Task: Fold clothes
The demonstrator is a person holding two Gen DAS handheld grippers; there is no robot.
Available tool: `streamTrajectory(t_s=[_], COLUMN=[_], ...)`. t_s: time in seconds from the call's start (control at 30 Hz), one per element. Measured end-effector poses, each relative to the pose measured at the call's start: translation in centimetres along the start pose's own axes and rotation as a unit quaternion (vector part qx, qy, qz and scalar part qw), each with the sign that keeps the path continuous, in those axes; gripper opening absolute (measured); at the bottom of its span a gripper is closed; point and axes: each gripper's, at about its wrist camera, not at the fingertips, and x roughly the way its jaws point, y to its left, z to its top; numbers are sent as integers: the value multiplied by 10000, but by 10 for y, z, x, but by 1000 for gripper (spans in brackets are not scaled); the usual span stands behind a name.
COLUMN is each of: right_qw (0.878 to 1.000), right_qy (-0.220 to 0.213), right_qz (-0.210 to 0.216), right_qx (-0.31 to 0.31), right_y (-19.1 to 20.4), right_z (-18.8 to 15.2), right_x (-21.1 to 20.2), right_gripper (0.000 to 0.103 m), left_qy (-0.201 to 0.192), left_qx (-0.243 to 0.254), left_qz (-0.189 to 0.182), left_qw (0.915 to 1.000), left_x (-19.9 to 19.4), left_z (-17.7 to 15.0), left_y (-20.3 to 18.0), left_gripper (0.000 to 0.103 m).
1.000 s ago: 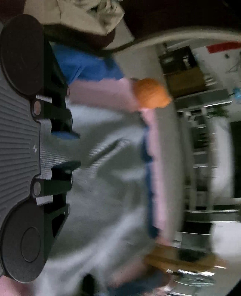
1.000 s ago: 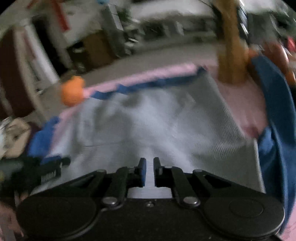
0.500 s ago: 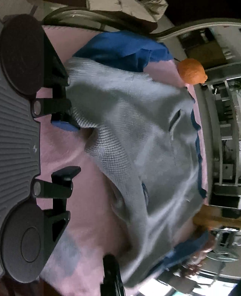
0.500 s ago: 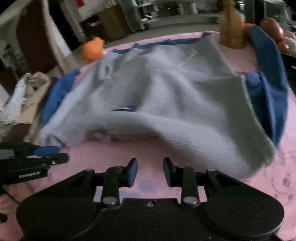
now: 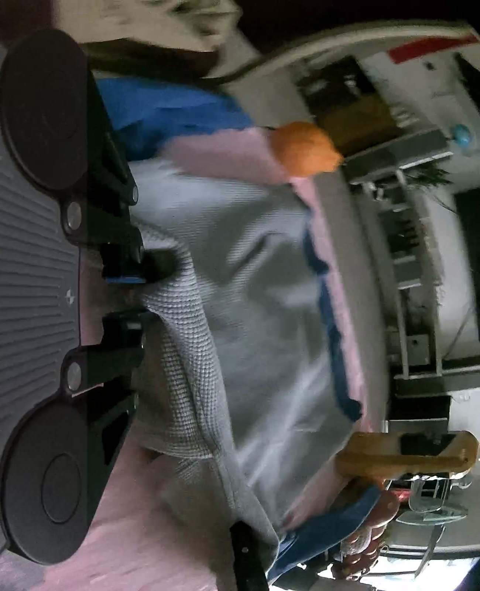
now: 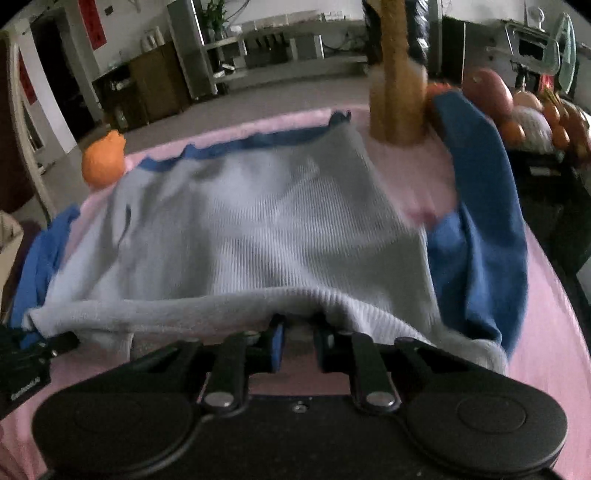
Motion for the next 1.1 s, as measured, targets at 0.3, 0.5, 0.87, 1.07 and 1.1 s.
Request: streamTrajectory(t_s=[0.3,0.5,0.87,1.07,1.1], right_qw=[9981,9975,9923,9943,9947], right_qy=[440,16,521,264,227], right_qz=[108,681,816,389,319], right_qx=[413,203,-773,-957,-955], right_y=[-6,15,73,80,80], right_z=[27,15,-28,-32,-32], right_x=[60,-3,45,42,42], right_gripper=[17,30,27,16,12], left_qy=[592,665,736,741,744], left_qx=[-710,-935,-1049,-1021,-1029], left_qz=[-252,-378,-473,-498,-518], left_qw=[9954,9927,9906,9908,9905], left_x=[68,71,74,71,70], left_z=[16,15,17,16,16], left_y=[14,20,25,24,25], left_gripper=[20,21,21,22,24])
